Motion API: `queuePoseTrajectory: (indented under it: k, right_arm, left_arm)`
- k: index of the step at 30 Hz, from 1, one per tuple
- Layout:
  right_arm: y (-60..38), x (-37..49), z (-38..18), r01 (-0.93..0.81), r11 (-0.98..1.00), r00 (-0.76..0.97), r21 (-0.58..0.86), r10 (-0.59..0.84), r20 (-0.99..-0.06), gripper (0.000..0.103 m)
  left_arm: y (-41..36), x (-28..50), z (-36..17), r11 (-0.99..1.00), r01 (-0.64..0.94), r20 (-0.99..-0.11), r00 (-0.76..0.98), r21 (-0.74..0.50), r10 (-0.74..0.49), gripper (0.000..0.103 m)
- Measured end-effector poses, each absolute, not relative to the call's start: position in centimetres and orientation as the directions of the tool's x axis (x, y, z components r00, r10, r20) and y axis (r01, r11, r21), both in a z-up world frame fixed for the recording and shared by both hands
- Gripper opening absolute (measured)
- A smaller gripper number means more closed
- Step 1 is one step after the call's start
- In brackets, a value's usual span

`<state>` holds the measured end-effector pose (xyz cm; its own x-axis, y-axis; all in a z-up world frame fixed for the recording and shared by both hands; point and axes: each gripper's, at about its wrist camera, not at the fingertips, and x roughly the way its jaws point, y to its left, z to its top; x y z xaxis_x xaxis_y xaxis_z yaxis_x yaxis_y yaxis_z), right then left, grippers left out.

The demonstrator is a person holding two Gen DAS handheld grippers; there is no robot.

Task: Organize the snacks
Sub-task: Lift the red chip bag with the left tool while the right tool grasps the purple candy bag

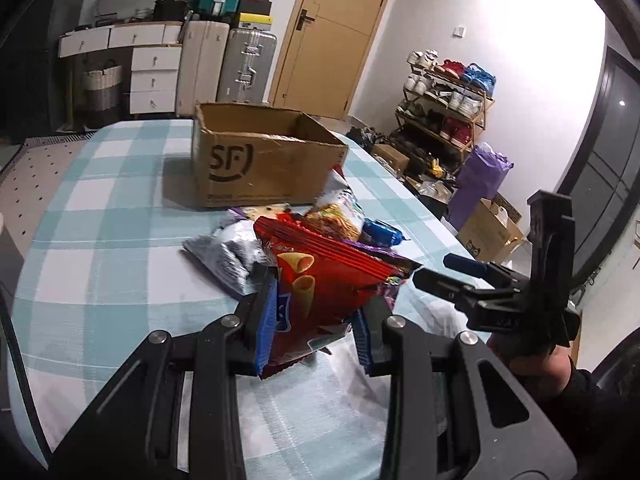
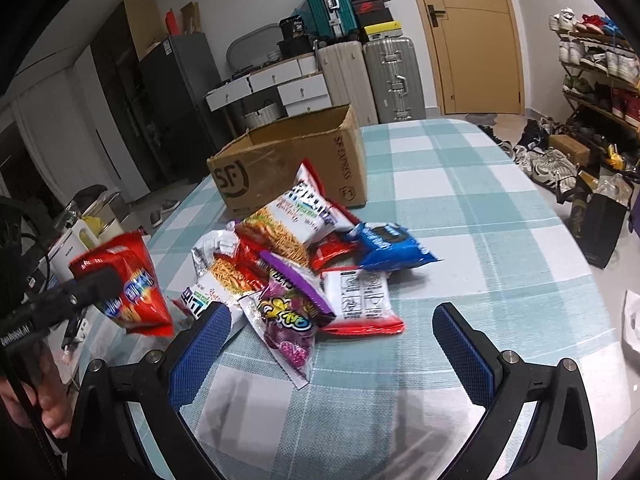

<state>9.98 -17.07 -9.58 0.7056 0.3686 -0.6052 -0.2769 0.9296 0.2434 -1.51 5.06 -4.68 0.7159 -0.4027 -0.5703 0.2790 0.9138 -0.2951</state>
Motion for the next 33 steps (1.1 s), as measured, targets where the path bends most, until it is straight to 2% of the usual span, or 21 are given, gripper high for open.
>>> queuePoseTrajectory:
  k: [28,31,33]
  right_arm:
    - [-12.1,13.4,-12.6,-0.384,0.902,0.619,0.197,0.409,-0.67,0.102]
    - [-11.6,13.3,-12.6,-0.391,0.903,0.623,0.178,0.402,-0.671,0.101]
    - [-11.3,13.2,-12.6,-0.395,0.905,0.626,0.16,0.393,-0.674,0.094]
  left_arm:
    - [8.1,-1.3,-6.1,0.932,0.181,-0.596,0.726,-0.315,-0.343,0.03]
    - [8.1,-1.3,-6.2,0.933,0.173,-0.599,0.726,-0.316,-0.338,0.03]
    - [8.2,-1.3,-6.3,0.933,0.171,-0.6,0.725,-0.317,-0.337,0.03]
